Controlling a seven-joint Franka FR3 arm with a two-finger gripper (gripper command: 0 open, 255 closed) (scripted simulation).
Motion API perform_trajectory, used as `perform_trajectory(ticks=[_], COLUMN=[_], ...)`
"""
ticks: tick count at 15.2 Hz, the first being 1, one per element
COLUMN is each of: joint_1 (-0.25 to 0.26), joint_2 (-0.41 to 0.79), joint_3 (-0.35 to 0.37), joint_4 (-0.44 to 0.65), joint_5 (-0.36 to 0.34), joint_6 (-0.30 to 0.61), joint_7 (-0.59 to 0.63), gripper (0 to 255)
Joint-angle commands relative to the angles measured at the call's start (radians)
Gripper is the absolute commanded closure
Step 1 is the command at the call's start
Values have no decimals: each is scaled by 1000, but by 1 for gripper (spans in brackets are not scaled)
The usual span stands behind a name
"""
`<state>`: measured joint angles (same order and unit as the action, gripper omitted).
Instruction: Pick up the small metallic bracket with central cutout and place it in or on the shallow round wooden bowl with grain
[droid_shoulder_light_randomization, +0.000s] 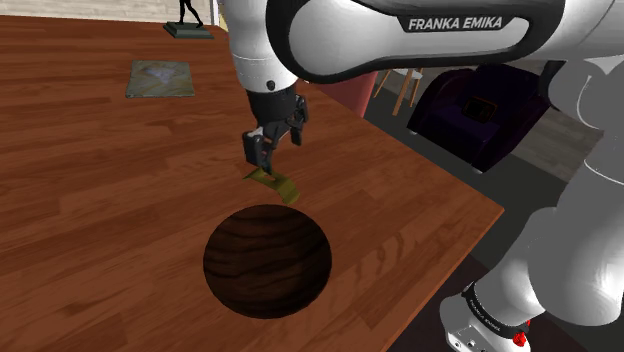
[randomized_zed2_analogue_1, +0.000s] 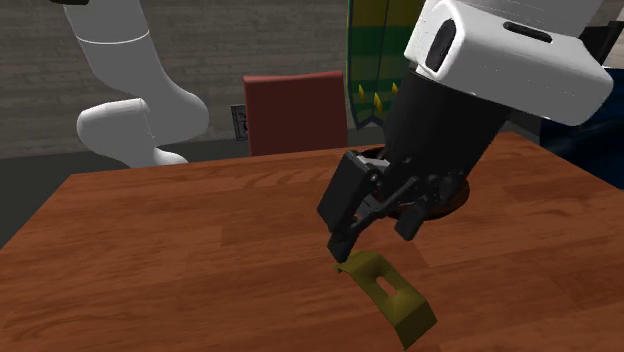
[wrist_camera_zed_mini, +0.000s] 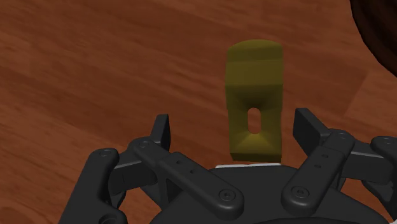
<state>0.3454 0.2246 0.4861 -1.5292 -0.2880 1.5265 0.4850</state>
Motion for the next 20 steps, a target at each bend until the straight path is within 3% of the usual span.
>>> perform_trajectory(ticks=[1,3,11,18,19,20], joint_1=[51,96,58,58,58,58], joint_2=[99,169,130,130,130,130], joint_3=[13,17,12,12,12,12], joint_4=[123,206,54,55,55,55], joint_5=[-56,-95,-81,-81,-81,-81], joint_6=[-56,-92,25,25,25,25], joint_7=[17,25,30,30,30,30], gripper=[0,0,0,0,255,255])
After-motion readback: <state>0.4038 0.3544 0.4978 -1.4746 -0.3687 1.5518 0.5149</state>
